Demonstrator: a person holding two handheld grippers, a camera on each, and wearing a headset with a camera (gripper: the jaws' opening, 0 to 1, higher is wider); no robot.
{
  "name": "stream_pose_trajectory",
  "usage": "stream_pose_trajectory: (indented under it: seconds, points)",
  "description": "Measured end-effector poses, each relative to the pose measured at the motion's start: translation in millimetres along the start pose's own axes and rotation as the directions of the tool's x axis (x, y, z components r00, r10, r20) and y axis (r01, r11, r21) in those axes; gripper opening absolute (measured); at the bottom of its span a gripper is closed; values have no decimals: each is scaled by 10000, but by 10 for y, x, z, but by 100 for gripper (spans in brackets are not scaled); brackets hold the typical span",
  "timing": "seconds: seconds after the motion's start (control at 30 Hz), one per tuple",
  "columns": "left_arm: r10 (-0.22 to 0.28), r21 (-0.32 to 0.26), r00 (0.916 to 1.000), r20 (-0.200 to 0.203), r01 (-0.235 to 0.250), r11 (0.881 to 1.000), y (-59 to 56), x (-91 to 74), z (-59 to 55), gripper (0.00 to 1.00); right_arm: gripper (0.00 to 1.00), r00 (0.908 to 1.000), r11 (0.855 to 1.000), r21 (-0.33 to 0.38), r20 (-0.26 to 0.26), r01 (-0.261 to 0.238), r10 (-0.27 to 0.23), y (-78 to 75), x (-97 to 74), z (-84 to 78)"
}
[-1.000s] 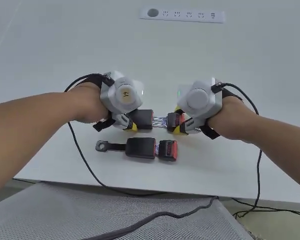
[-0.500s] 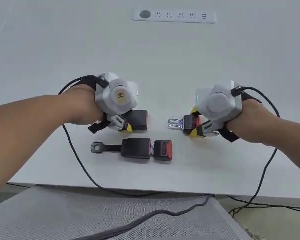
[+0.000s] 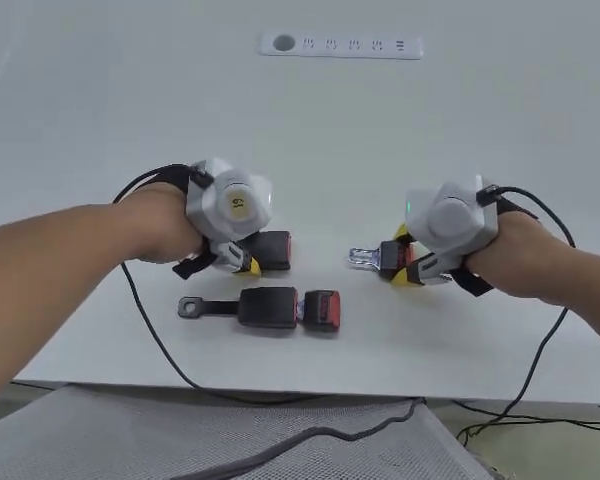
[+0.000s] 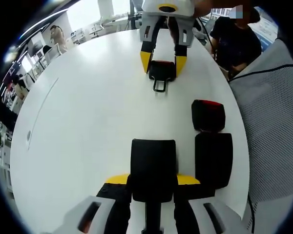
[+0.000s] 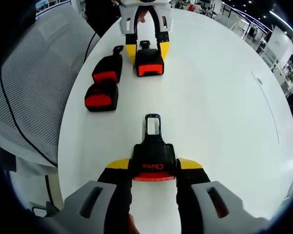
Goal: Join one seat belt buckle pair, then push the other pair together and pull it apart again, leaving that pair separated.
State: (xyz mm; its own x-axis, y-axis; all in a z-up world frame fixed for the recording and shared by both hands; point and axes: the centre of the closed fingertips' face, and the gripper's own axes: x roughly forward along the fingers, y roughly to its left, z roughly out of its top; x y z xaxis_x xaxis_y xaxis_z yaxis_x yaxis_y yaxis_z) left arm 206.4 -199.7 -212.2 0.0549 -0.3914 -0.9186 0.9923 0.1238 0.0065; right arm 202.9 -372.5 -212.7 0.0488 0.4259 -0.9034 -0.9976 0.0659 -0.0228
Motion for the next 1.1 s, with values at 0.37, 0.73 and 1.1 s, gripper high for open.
stream_pose_trajectory:
  seconds: [0.37, 0.73, 1.1]
  points:
    - [354, -209, 9994, 13, -354, 9992, 59, -9, -4, 38, 35, 9991, 9991, -71, 116, 421, -420, -28, -39, 49]
    - [1127, -438, 9917, 620, -1101, 9930, 6, -270, 94, 45, 40, 9926, 9954, 476, 849, 830, -869, 47, -238, 193]
    - [2393, -1482, 9645, 1118, -2219, 9637, -291, -694, -88, 56, 50, 9762, 9755, 1809, 1532, 1250, -1535, 310, -377, 154]
